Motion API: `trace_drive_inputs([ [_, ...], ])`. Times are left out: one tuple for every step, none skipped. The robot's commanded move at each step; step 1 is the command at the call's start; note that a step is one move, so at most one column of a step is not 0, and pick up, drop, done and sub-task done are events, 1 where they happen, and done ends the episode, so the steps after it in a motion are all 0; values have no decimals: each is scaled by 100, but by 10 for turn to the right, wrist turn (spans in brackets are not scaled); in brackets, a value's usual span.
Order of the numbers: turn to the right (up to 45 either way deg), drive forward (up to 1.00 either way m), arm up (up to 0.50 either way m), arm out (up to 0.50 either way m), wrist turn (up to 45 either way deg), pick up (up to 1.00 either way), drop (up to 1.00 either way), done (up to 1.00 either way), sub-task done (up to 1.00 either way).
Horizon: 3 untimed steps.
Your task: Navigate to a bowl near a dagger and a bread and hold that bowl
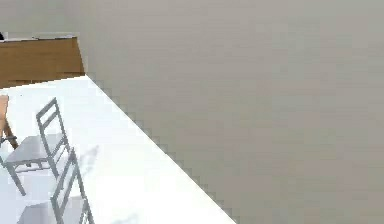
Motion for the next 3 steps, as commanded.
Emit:
trace_drive_inputs([
  [-450, 0, 0, 0, 0, 0, 0, 0, 0],
  [450, 0, 0, 0, 0, 0, 0, 0, 0],
  [30, 0, 0, 0, 0, 0, 0, 0, 0],
])
